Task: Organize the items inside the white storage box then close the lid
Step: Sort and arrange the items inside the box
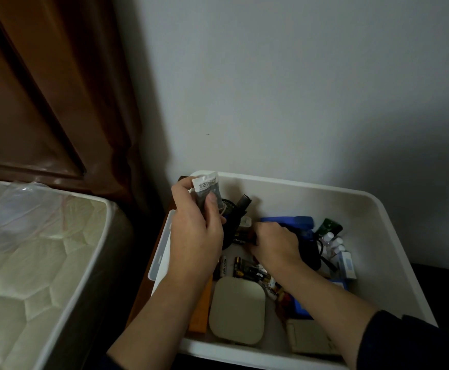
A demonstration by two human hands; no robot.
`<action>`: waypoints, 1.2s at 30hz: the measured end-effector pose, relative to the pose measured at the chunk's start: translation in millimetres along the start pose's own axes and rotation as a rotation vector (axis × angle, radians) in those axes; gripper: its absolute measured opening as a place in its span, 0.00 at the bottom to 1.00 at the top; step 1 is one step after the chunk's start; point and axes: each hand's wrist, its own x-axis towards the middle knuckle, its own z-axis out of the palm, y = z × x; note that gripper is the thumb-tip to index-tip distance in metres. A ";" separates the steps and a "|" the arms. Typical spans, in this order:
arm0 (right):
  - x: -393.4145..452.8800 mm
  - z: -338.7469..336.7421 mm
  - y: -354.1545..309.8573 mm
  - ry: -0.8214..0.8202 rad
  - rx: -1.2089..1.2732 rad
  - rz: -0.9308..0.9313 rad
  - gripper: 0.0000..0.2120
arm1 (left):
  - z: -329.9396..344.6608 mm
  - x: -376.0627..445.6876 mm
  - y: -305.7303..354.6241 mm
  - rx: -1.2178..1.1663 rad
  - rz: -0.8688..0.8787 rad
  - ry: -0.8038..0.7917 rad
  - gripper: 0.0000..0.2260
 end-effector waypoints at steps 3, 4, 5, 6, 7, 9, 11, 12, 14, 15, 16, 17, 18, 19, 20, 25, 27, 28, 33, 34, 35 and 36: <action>0.5 -0.9 0.2 0.009 -0.005 0.011 0.05 | -0.1 -0.1 0.2 0.017 0.000 -0.003 0.10; 0.7 -1.0 0.1 0.008 -0.007 0.012 0.04 | -0.1 -0.4 0.0 0.023 -0.003 -0.004 0.10; 0.8 -0.9 -0.5 0.004 -0.013 0.009 0.04 | 0.0 -0.5 -0.2 0.028 -0.004 -0.004 0.10; 1.2 -0.5 -0.8 0.000 -0.024 0.004 0.04 | 0.0 -0.7 -0.2 0.032 -0.006 -0.003 0.11; 1.4 -0.2 -1.1 -0.006 -0.034 0.000 0.04 | 0.2 -0.8 -0.3 0.036 -0.006 -0.002 0.11; 1.5 0.8 -1.0 -0.026 -0.033 0.005 0.04 | 0.3 -0.8 -0.3 0.043 -0.005 -0.002 0.11; 1.4 1.8 -0.7 -0.059 -0.018 0.007 0.05 | 0.3 -0.7 0.0 0.044 -0.007 -0.004 0.11; 1.2 1.9 -0.5 -0.072 -0.014 0.007 0.05 | 0.4 -0.6 0.0 0.045 -0.008 -0.005 0.11; 1.0 1.4 -0.3 -0.082 -0.002 0.015 0.06 | 0.5 -0.7 0.1 0.041 -0.010 -0.004 0.11; 1.0 1.1 -0.5 -0.081 0.004 0.021 0.07 | 0.6 -0.7 0.2 0.037 -0.011 -0.004 0.11; 0.9 0.8 -0.7 -0.079 0.009 0.026 0.07 | 0.6 -0.8 0.3 0.034 -0.012 -0.005 0.11; 0.8 0.6 -1.1 -0.077 0.014 0.029 0.08 | 0.6 -0.8 0.3 0.031 -0.014 -0.004 0.11; 0.5 0.2 -1.7 -0.075 0.022 0.033 0.08 | 0.5 -1.0 0.4 0.026 -0.016 -0.004 0.11; 0.1 -0.5 -2.7 -0.077 0.035 0.039 0.09 | 0.7 -1.0 0.6 0.020 -0.017 -0.004 0.11; -0.4 -1.4 -4.0 -0.085 0.052 0.048 0.10 | 0.7 -1.2 0.7 0.016 -0.016 -0.006 0.11; -4.0 -5.3 -17.1 -0.243 0.102 0.100 0.17 | 0.8 -1.0 0.0 0.027 -0.007 -0.005 0.11; -6.9 -3.7 -22.2 -0.318 0.051 0.097 0.17 | 0.6 -1.0 0.2 0.023 -0.009 -0.002 0.12; -8.5 -2.8 -24.0 -0.336 0.036 0.101 0.17 | 0.6 -0.9 0.4 0.021 -0.010 -0.002 0.12; -11.4 -0.1 -28.5 -0.297 0.045 0.170 0.15 | 0.7 -1.5 1.7 0.027 -0.005 -0.004 0.12; -11.7 0.6 -29.4 -0.288 0.065 0.188 0.14 | 0.8 -1.4 1.7 0.025 -0.006 -0.004 0.12; -12.1 1.3 -30.0 -0.282 0.094 0.212 0.15 | 0.7 -1.4 1.6 0.022 -0.006 -0.006 0.12; -12.7 2.1 -30.2 -0.277 0.129 0.240 0.16 | 0.6 -1.3 1.5 0.020 -0.007 -0.007 0.12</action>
